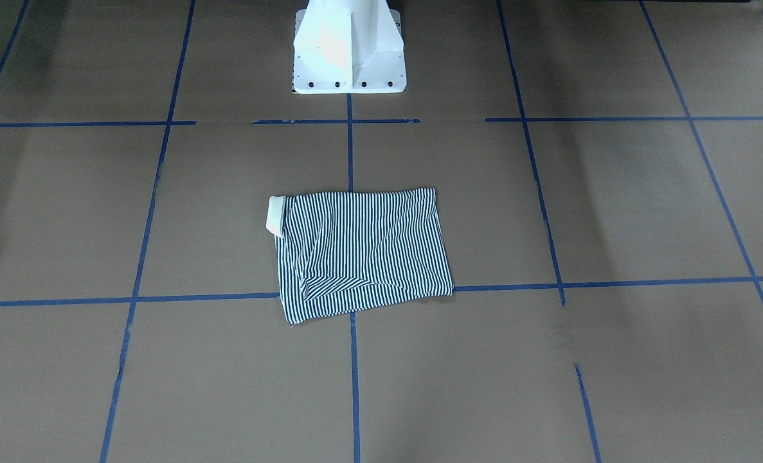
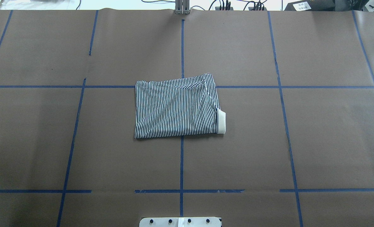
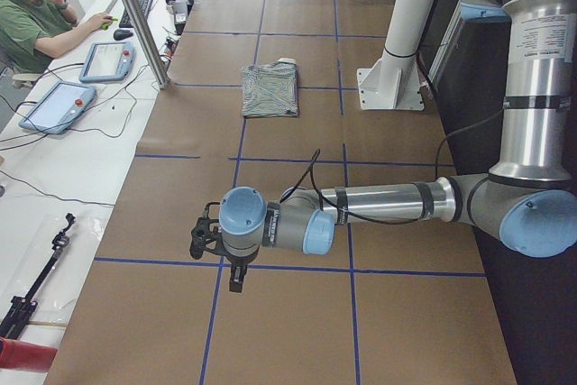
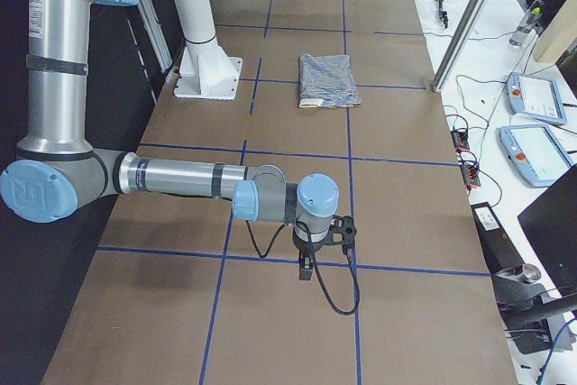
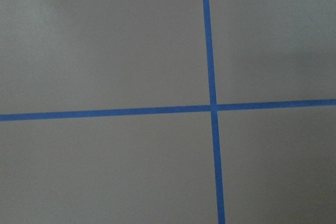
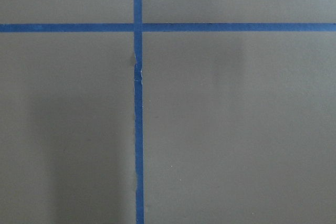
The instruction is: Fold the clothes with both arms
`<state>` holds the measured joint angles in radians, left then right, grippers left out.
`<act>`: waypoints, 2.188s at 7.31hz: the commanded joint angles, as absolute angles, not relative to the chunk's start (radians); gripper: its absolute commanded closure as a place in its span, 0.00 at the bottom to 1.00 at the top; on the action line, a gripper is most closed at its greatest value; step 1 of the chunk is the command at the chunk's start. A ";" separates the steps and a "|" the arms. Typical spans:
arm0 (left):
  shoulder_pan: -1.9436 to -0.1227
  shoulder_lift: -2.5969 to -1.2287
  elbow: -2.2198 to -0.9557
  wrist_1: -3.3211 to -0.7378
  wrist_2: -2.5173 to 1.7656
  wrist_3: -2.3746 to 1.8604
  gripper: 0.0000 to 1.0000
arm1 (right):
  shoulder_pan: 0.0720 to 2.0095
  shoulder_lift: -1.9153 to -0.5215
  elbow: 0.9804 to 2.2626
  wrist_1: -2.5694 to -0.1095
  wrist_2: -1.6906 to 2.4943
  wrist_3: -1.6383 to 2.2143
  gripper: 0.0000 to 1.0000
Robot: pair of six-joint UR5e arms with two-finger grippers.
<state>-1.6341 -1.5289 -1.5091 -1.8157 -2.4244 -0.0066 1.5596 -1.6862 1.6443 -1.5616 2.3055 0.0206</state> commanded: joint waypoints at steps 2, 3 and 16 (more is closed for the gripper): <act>-1.632 -1.514 -1.509 -1.812 -2.439 0.009 0.00 | 1.598 -1.704 1.667 -1.572 2.310 0.020 0.00; -1.634 -1.508 -1.517 -1.813 -2.439 0.008 0.00 | 1.598 -1.721 1.663 -1.562 2.306 0.021 0.00; -1.578 -1.540 -1.548 -1.744 -2.427 0.003 0.00 | 1.597 -1.737 1.695 -1.557 2.309 0.022 0.00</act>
